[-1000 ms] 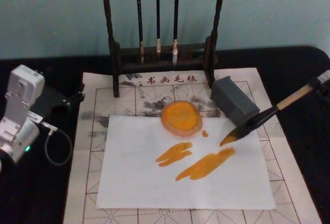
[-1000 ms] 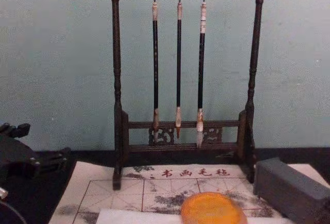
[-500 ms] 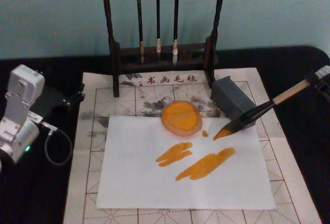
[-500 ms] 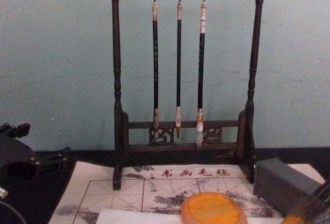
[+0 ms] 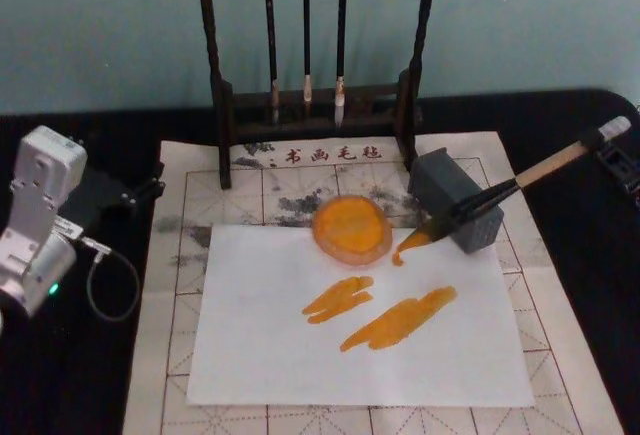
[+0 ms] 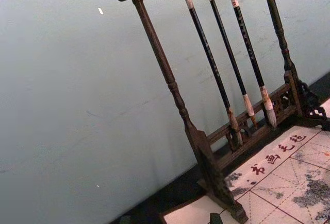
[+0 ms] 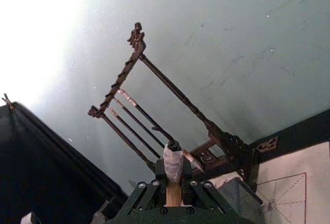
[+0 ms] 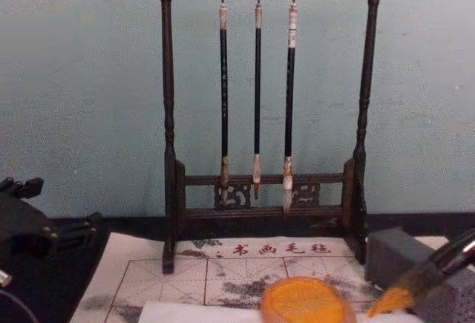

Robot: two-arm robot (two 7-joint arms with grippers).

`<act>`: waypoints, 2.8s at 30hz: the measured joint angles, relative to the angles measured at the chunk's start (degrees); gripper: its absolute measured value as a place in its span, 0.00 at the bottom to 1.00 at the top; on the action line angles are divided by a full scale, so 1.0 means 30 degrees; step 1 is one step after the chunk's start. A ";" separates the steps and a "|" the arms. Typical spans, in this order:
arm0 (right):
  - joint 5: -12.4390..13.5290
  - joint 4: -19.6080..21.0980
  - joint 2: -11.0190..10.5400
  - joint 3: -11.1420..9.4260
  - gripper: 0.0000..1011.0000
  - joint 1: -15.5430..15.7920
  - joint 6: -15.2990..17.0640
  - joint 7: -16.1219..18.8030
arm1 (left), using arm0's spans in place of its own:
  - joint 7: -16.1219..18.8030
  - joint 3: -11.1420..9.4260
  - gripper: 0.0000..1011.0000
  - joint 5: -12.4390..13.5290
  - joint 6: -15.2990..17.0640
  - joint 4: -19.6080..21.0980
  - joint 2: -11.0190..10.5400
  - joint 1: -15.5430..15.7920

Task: Pick up the brush from the inkstone, write on the paper, then place the brush back to its original position.

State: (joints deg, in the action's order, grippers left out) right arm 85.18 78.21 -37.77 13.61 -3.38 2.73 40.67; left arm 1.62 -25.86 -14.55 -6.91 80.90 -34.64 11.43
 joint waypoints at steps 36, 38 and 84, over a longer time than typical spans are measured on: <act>-0.0081 -0.3920 0.2913 0.1848 0.18 -0.3662 0.0385 -0.0801 | -0.0001 0.0000 0.99 0.0000 0.0000 -0.0001 0.0000 -0.0001; -0.0204 -0.4119 0.3047 0.1914 0.18 -0.3814 0.0380 -0.0851 | -0.0001 0.0000 0.99 0.0000 0.0000 0.0000 0.0000 -0.0002; -0.1926 -0.6376 0.4766 0.1962 0.18 -0.5016 0.0611 -0.1424 | -0.0001 0.0000 0.99 -0.0001 0.0000 -0.0002 0.0000 -0.0002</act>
State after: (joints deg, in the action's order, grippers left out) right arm 79.41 59.09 -23.47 19.50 -18.43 4.56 36.40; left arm 1.62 -25.86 -14.55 -6.91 80.90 -34.65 11.43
